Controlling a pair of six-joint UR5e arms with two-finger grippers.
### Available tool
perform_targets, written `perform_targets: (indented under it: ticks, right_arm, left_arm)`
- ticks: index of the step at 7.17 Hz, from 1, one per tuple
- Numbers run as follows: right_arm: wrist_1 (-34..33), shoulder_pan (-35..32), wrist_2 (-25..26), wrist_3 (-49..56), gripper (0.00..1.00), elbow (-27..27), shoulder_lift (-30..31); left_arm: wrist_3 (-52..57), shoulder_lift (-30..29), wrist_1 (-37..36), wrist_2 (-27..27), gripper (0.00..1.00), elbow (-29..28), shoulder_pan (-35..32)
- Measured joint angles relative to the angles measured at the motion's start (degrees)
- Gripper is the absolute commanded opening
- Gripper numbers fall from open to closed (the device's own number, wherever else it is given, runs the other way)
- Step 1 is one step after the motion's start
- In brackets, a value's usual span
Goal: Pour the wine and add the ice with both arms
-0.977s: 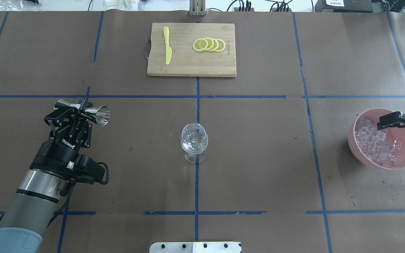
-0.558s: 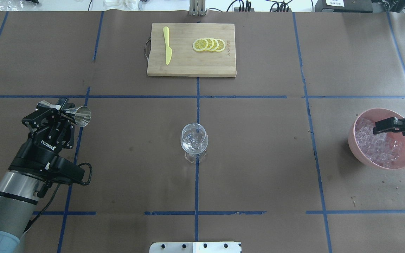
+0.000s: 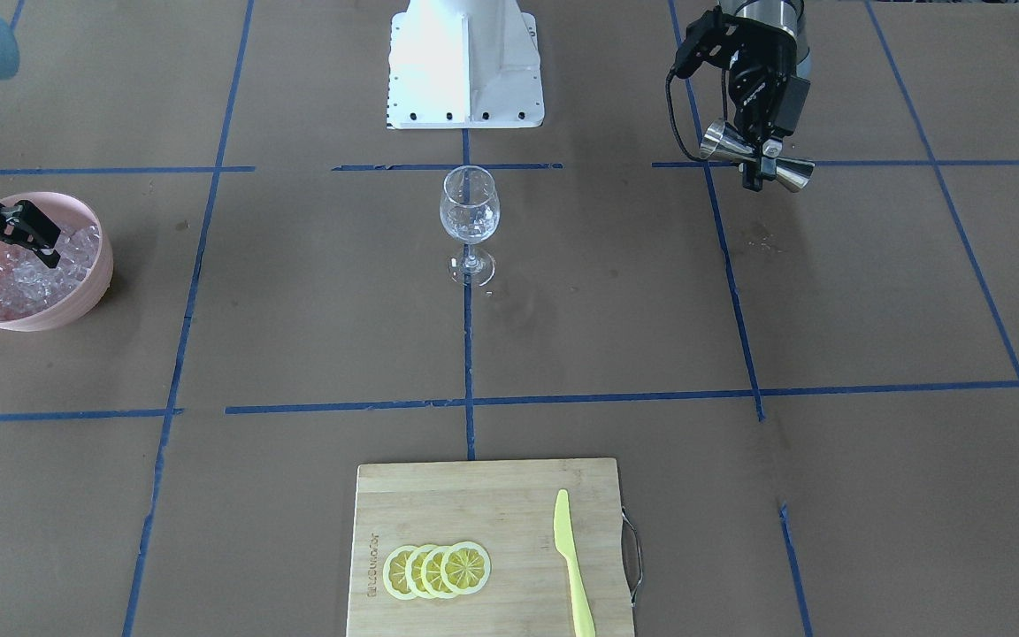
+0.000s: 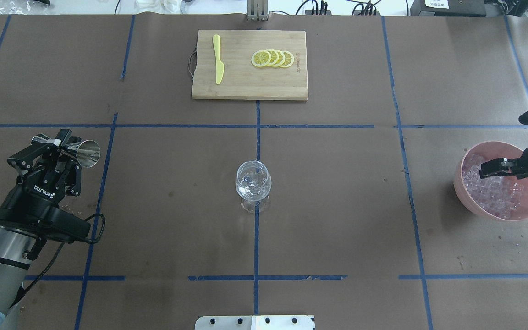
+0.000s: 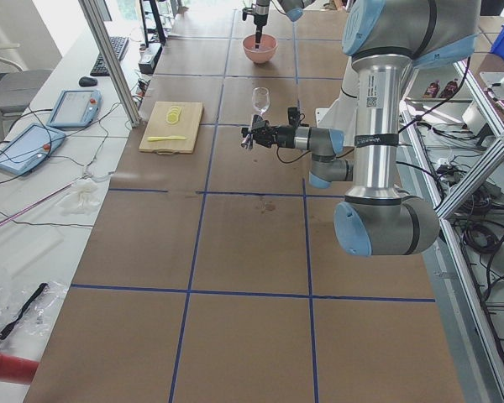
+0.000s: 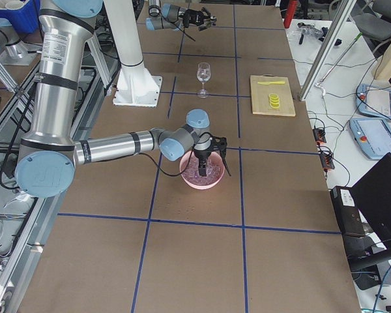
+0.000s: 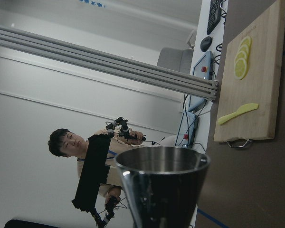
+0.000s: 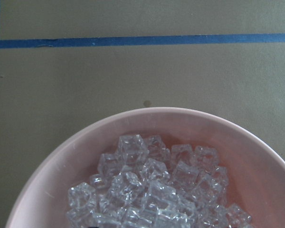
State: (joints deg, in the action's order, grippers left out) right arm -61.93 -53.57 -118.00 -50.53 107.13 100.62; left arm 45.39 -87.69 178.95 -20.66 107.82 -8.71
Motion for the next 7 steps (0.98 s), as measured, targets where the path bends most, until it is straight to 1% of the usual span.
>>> perform_targets:
  ticks: [1,3,4,6,7]
  right_arm:
    - [-0.1,0.0,-0.1,0.0,0.66,-0.8,-0.8]
    - [-0.2,0.0,-0.2,0.0,0.46,-1.5,-1.4]
    - [-0.5,0.0,-0.2,0.0,0.32,-1.6,-1.4]
    - [-1.4,0.0,-0.1,0.0,0.29,-1.6,-1.3]
    - [-1.6,-0.1,0.0,0.0,0.20,-1.5,-1.1]
  left_arm:
    - [0.0,0.1,0.2,0.0,0.00,0.0,0.0]
    - [0.0,0.3,0.5,0.0,0.00,0.0,0.0]
    - [-0.1,0.5,0.6,0.0,0.00,-0.1,0.0]
    - [-0.1,0.5,0.7,0.0,0.00,-0.1,0.0]
    - [-0.1,0.5,0.7,0.1,0.00,-0.1,0.0]
